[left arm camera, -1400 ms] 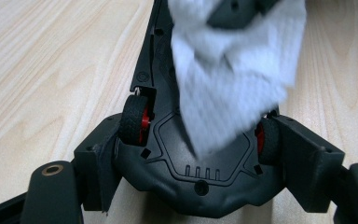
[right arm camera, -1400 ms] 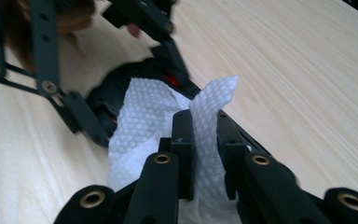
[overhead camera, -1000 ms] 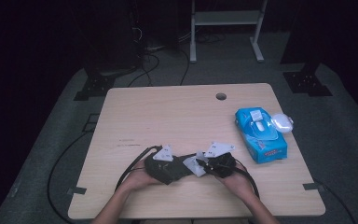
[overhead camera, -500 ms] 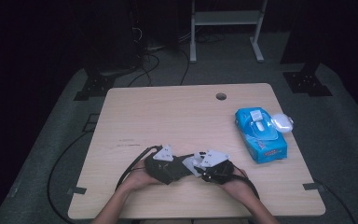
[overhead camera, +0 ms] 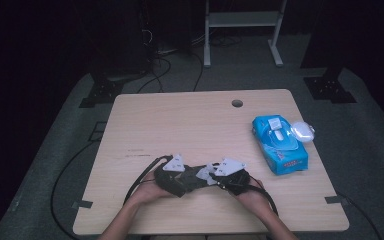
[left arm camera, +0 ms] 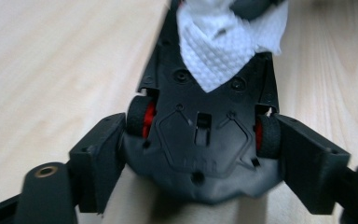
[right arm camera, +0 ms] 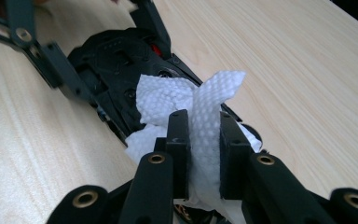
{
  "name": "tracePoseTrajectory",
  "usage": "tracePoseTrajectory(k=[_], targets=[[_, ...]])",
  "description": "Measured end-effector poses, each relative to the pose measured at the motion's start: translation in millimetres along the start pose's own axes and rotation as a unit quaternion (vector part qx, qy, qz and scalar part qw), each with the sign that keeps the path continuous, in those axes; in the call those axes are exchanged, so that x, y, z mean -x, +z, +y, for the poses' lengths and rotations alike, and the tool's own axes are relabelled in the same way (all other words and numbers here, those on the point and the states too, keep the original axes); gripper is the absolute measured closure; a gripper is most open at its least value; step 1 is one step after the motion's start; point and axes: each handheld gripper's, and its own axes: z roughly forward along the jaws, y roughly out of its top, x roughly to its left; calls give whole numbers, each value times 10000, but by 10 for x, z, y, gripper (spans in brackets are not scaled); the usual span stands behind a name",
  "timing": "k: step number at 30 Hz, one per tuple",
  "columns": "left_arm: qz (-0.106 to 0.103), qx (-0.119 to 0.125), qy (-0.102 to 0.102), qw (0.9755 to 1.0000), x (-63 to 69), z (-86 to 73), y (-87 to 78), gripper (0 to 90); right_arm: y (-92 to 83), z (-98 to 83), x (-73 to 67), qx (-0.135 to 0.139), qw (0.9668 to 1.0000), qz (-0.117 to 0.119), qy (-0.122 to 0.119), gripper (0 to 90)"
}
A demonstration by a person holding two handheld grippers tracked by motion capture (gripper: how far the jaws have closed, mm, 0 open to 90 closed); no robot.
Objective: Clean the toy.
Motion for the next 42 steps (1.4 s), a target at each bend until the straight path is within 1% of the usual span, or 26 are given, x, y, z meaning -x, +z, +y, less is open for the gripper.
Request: tracePoseTrajectory(k=[1, 2, 3, 5, 9, 11, 13, 14, 16, 17, 18, 19, 20, 21, 23, 25, 27, 29, 31, 33, 34, 35, 37, 38, 40, 42], targets=[[24, 97, -58, 9999, -6, -13, -19, 196, -3, -6, 8, -2, 10000, 1, 51, 775], [17, 125, -92, 9999, -14, -20, -28, 196, -6, -18, 24, 21, 9999, 8, 157, 774], [6, 124, -130, 9998, -23, -28, -33, 196, -10, -24, 30, 24, 9998, 16, 214, 775], [0, 106, -146, 9998, -33, -35, -23, 196, -13, -30, 28, 44, 9997, 17, 241, 776], [50, -23, -49, 10000, -17, -32, 20, 205, -16, -22, 16, 14, 9996, -5, 278, 779], [40, -20, 3, 10000, -20, -32, 17, 213, -15, -16, 21, -7, 9995, -2, 307, 783], [27, -43, 57, 10000, -22, -34, 14, 218, -9, -1, 15, 10, 9995, 50, 314, 786], [35, -36, 70, 10000, -15, -35, 18, 219, 0, 11, 10, 35, 9993, 108, 360, 787], [-1, -22, 105, 9999, -5, -28, 28, 223, 40, 48, -17, 161, 9985, 358, 382, 789], [-8, -49, 163, 9999, -1, -22, 31, 225, 71, 78, -57, 189, 9981, 445, 389, 789], [-35, -33, 163, 9999, 9, -20, 38, 231, 106, 113, -98, 213, 9975, 561, 361, 789], [-8, -38, 187, 9998, 15, -17, 41, 242, 142, 147, -142, 237, 9966, 702, 369, 789], [27, -72, 207, 9998, 24, -19, 47, 242, 175, 179, -186, 232, 9961, 786, 335, 789], [37, -108, 225, 9997, 22, -23, 46, 243, 202, 214, -229, 186, 9965, 786, 213, 789], [1, -88, 157, 9998, 11, -38, 45, 244, 209, 228, -234, 143, 9968, 773, 141, 789], [10, -75, 179, 9998, 12, -36, 43, 244, 179, 204, -169, 117, 9973, 695, 183, 789], [6, -34, 175, 9998, 13, -26, 37, 245, 130, 159, -74, 98, 9979, 562, 305, 789], [16, -42, 191, 9998, 12, -19, 38, 246, 91, 124, 7, 87, 9979, 490, 410, 790], [22, -74, 208, 9998, 12, -20, 43, 257, 79, 115, 24, 79, 9976, 520, 455, 790], [13, -57, 209, 9998, 19, -15, 50, 262, 106, 136, -27, 90, 9968, 697, 381, 790], [15, -74, 245, 9997, 21, -11, 51, 261, 130, 159, -71, 96, 9958, 830, 364, 790], [18, -70, 259, 9996, 28, -11, 56, 261, 159, 189, -117, 97, 9954, 913, 280, 790], [47, -119, 310, 9994, 32, -12, 53, 261, 209, 256, -197, 45, 9956, 931, 118, 790], [46, -129, 310, 9994, 30, -18, 49, 261, 227, 278, -202, 12, 9957, 926, 4, 790], [33, -121, 299, 9995, 22, -27, 41, 262, 223, 292, -170, -34, 9957, 923, 14, 789], [39, -118, 298, 9995, 24, -30, 41, 262, 188, 266, -104, -87, 9964, 842, 1, 790]])
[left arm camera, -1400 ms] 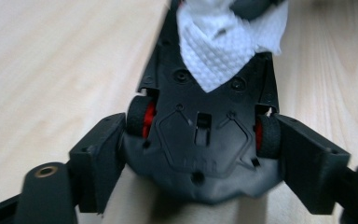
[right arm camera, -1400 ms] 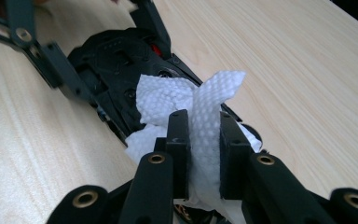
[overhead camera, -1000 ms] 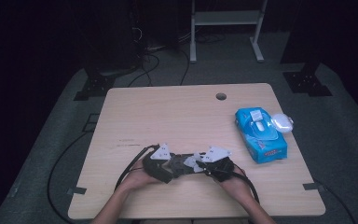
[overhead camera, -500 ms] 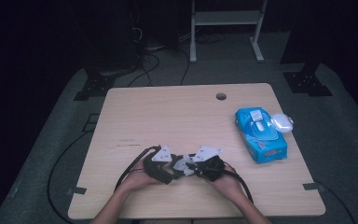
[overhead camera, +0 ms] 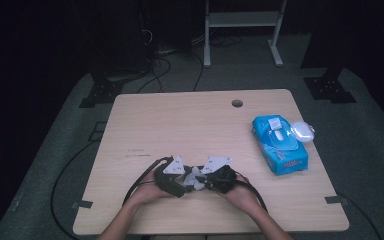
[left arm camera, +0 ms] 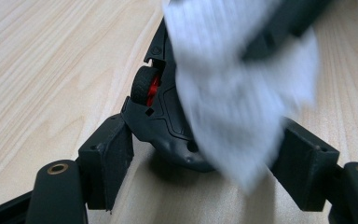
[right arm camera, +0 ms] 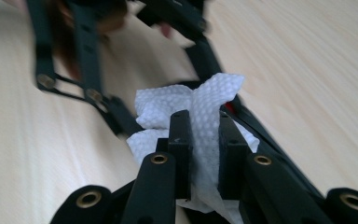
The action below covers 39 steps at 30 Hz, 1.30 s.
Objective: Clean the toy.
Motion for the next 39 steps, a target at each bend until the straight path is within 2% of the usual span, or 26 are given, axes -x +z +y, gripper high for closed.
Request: tracePoseTrajectory(k=[3, 5, 8, 9, 12, 15, 17, 18, 19, 20, 21, 22, 24, 26, 28, 30, 33, 36, 39], targets=[[7, 45, -20, 10000, 0, 7, 0, 262, -119, -82, 124, -46, 9997, -162, 154, 790], [5, 38, -6, 10000, 6, 13, 6, 262, -169, -117, 174, -65, 9996, -164, 205, 790], [13, 23, 19, 10000, 21, 26, 16, 262, -131, -94, 127, -57, 9998, -5, 168, 790], [21, 12, 23, 10000, 27, 28, 18, 262, -83, -67, 82, -24, 9999, 116, 114, 790], [45, -31, 73, 10000, 33, 31, 16, 262, 48, 30, -18, 5, 9996, 282, -19, 791], [53, -49, 67, 10000, 32, 18, 13, 263, 133, 110, -53, -52, 9993, 322, -157, 790], [69, -32, 43, 10000, 16, 13, -6, 267, 138, 128, -24, -70, 9993, 320, -162, 790], [74, 2, 13, 10000, 6, 4, -23, 312, 122, 125, -2, -72, 9996, 250, -126, 790], [85, 81, 26, 9999, -7, -12, -45, 402, 97, 115, 37, -79, 9998, 128, -93, 789], [53, 200, -44, 9998, -18, -21, -59, 454, 73, 103, 84, -106, 9999, 20, 17, 790], [15, 268, -140, 9995, -31, -17, -65, 458, 53, 90, 133, -43, 9998, 45, 203, 790], [-4, 266, -172, 9995, -37, -4, -66, 454, 45, 78, 170, -12, 9995, 74, 301, 791], [54, 149, -173, 9997, -30, 19, -43, 372, 70, 67, 173, -83, 9995, 46, 311, 791], [59, 138, -207, 9997, -18, 24, -24, 338, 113, 56, 152, -166, 9994, 156, 243, 792], [137, 113, -197, 9996, -24, 27, -15, 296, 108, 57, 124, -160, 9997, 102, 179, 792], [107, 118, -246, 9996, -32, 27, -14, 262, 65, 61, 107, -147, 9998, 76, 92, 792], [121, 130, -225, 9996, -25, 31, -14, 259, -33, 29, 116, -81, 9999, -3, 101, 791], [74, 134, -238, 9996, -15, 42, -14, 245, -202, -61, 166, 131, 9994, -149, 283, 792], [49, 162, -200, 9997, -5, 66, -2, 209, -371, -195, 217, 189, 9986, -285, 400, 791]])
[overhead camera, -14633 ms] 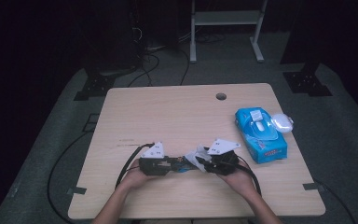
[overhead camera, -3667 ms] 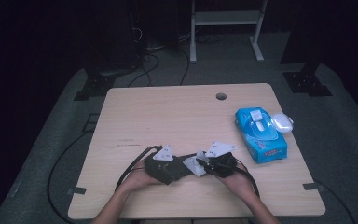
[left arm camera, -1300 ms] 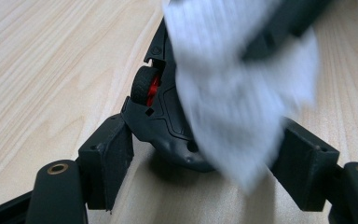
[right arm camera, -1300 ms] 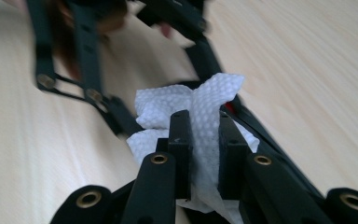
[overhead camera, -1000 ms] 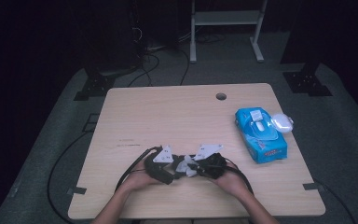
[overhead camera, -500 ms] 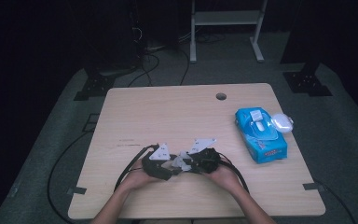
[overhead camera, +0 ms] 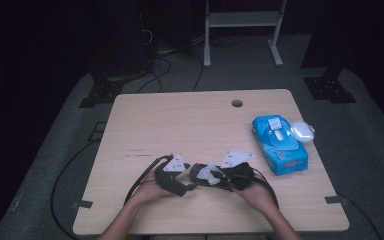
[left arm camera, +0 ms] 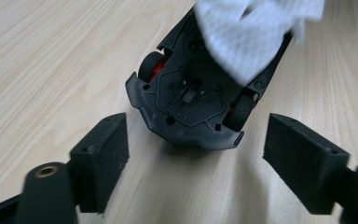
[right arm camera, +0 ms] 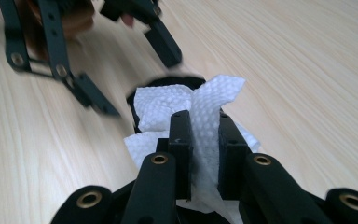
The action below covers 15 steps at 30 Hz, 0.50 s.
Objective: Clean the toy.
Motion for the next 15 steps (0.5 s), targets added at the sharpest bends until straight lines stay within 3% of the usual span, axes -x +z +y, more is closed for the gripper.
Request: tracePoseTrajectory(k=[5, 10, 15], targets=[[9, 80, -64, 9999, -28, 22, 23, 168, -155, -197, 60, -27, 9996, -154, 223, 791], [17, 116, -79, 9999, -28, 26, 43, 133, -53, -224, 86, -157, 9995, -212, 154, 790], [42, 164, -95, 9998, -44, 24, 68, 110, 6, -205, 123, -58, 10000, -68, -29, 789]])
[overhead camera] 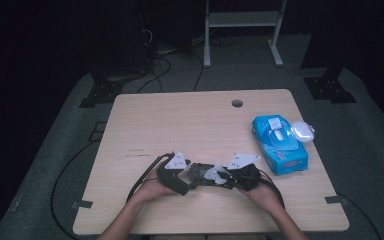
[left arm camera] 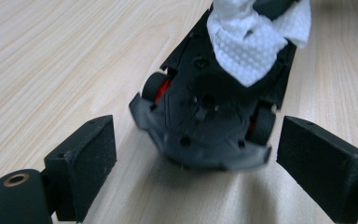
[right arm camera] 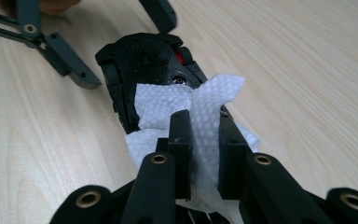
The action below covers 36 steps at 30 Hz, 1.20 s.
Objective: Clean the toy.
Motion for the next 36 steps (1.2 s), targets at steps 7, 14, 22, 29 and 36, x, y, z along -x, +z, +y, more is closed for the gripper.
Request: tracePoseTrajectory(k=[7, 14, 22, 29, 36], targets=[[-103, -235, 68, 9996, 10, 29, 81, 98, 110, 74, -33, 114, 9991, 341, -244, 789], [-75, -308, 176, 9993, 25, 1, 40, 142, 96, 67, 8, 160, 9990, 411, -43, 788], [-19, -438, 281, 9986, 47, 0, 49, 147, -35, -18, -77, 188, 9982, 566, 111, 790], [-66, -303, 318, 9990, 71, -8, 10, 236, -112, -95, 54, -6, 9996, 131, 268, 790], [-40, -355, 448, 9984, 69, -4, 10, 236, -71, -72, 9, 20, 9992, 316, 245, 791]])
